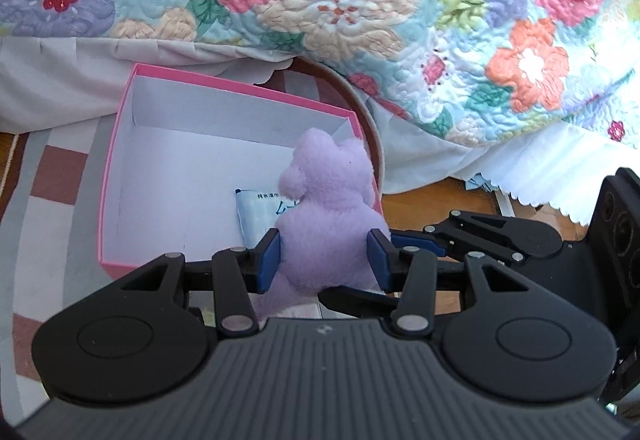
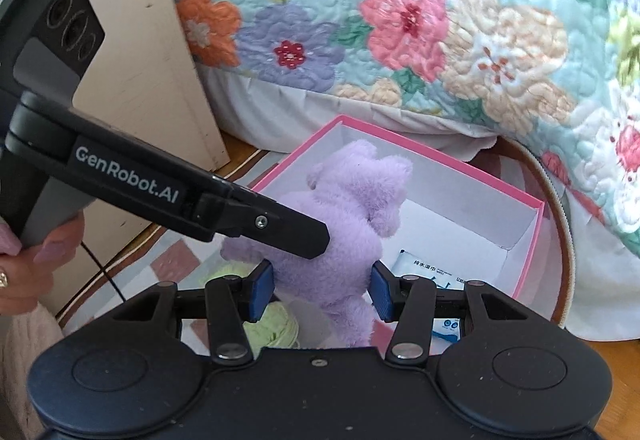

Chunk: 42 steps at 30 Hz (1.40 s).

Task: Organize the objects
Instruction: 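Lift the bunny with the left gripper and carry it over the pink box, then lower the bunny into the pink box and open the left gripper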

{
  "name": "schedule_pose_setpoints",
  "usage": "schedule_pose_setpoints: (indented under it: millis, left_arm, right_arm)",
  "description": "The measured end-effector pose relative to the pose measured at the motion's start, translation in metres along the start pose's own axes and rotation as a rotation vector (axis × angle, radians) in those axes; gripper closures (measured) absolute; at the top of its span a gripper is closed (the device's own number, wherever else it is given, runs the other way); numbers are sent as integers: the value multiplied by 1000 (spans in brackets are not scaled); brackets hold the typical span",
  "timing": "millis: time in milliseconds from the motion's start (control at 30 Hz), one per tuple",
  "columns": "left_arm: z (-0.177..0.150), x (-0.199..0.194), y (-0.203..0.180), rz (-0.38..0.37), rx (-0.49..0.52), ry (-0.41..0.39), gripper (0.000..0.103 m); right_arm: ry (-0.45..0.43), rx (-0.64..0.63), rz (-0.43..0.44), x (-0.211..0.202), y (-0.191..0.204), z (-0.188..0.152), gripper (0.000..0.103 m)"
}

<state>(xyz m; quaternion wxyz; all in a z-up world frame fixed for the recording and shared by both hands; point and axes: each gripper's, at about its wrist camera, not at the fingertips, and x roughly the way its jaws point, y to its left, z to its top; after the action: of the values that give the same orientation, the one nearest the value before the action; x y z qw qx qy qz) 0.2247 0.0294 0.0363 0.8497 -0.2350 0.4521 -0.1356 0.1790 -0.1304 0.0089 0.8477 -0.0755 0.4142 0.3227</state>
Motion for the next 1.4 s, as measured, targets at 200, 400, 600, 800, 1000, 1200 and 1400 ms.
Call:
schedule_pose_setpoints:
  millis: [200, 400, 600, 800, 1000, 1200, 1400]
  left_arm:
    - [16, 26, 13, 49, -15, -13, 58]
    - [18, 53, 41, 77, -45, 14, 57]
    - [14, 77, 61, 105, -39, 45, 57]
    - [9, 88, 68, 130, -9, 60, 57]
    - [6, 88, 64, 168, 76, 44, 58]
    - [5, 95, 72, 193, 70, 38, 60]
    - [0, 101, 72, 219, 107, 23, 66]
  right_arm:
    - [9, 46, 10, 31, -16, 10, 48]
    - [52, 106, 65, 71, -32, 11, 49]
    - [94, 173, 97, 105, -42, 3, 49]
    - [125, 182, 109, 124, -43, -2, 49]
    - [120, 195, 122, 131, -44, -4, 49]
    - [144, 212, 125, 144, -47, -4, 49]
    - [160, 213, 103, 154, -48, -10, 48]
